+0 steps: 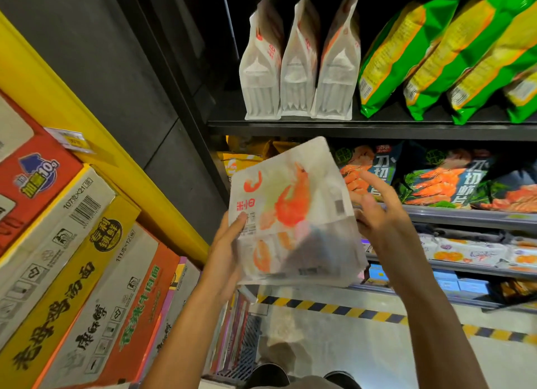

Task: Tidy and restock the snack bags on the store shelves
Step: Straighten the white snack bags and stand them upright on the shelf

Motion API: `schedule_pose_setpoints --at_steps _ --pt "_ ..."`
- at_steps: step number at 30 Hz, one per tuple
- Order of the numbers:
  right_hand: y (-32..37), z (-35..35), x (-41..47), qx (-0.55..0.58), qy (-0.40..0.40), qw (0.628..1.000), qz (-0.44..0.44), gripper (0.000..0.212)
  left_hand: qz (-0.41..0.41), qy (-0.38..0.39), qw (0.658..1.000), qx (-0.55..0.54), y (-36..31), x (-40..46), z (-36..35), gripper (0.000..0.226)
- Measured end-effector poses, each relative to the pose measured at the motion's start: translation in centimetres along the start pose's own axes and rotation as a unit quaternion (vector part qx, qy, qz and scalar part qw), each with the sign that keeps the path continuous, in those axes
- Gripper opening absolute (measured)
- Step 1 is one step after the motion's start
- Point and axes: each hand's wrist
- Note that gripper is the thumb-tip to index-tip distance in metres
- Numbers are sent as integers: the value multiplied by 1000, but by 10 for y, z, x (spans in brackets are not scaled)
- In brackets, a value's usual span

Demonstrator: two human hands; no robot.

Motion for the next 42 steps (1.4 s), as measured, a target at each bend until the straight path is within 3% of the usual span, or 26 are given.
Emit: schedule_pose_setpoints --at_steps 4,13,16,20,23,25,28,31,33,36,39,42 --pt "13 -1 -10 -13 85 996 20 36 96 3 991 -92 15 10 1 51" --pt "13 -9 -12 -9 56 998 26 33 114 10 985 -127 25 16 -1 52" --pt "10 -5 -11 -15 71 997 19 34 83 -5 992 -96 20 14 -6 52" --pt "8 -7 0 -93 107 990 4 49 -22 -41 998 -35 13 9 -11 49" --pt "-2 0 -3 -113 174 978 -12 84 -66 -36 997 10 6 4 -14 38" --pt "-6 3 -4 -99 151 983 -17 95 -69 4 997 23 -1 2 -12 39" --pt "-6 1 0 -47 96 993 -45 74 -51 82 994 43 -13 1 -1 62" --pt "-15 1 5 14 124 981 -151 49 -7 171 982 77 -26 -1 11 89" --pt "-21 0 7 49 158 958 -234 50 40 195 976 84 -34 -4 12 74" --pt "-25 -12 16 82 140 933 -320 56 99 156 982 40 -41 -6 10 49" --pt "-32 -3 10 19 191 946 -262 50 144 122 982 4 -43 -5 10 46" --pt "-29 -6 18 -4 200 940 -275 65 168 119 978 14 -41 -7 17 46"
Point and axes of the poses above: each hand's wrist, its own x-axis towards the middle knuckle, its own z-axis out of the back of the hand, y = z × x, and after that the axes turned 11 degrees about -z, right-handed
